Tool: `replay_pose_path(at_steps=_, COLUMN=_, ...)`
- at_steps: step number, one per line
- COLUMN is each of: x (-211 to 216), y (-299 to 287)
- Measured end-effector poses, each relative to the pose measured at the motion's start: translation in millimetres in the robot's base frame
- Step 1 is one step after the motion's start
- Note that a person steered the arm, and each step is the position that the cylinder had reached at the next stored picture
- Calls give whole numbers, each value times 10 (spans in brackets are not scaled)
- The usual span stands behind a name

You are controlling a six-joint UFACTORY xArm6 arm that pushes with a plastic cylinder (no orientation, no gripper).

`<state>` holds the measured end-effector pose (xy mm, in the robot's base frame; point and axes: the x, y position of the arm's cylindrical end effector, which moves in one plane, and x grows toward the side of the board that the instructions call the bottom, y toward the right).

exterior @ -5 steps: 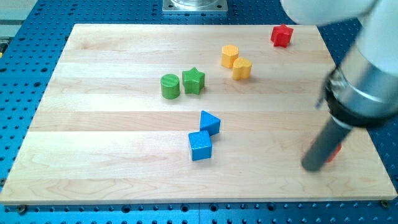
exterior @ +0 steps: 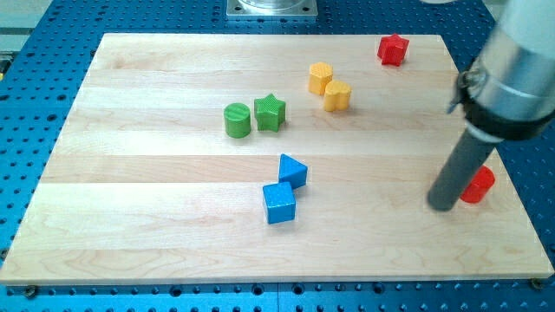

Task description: Move the red circle towards center right

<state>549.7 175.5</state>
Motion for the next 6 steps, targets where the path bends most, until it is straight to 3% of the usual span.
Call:
replay_pose_path(at_steps=1, x=231, y=236)
replay_pose_path(at_steps=2, x=-97, y=727)
replay_pose_path(at_steps=4, x=-807, y=690)
replay_pose_path(at_steps=5, x=-395, y=550)
replay_pose_path(at_steps=6, x=-865, y=853)
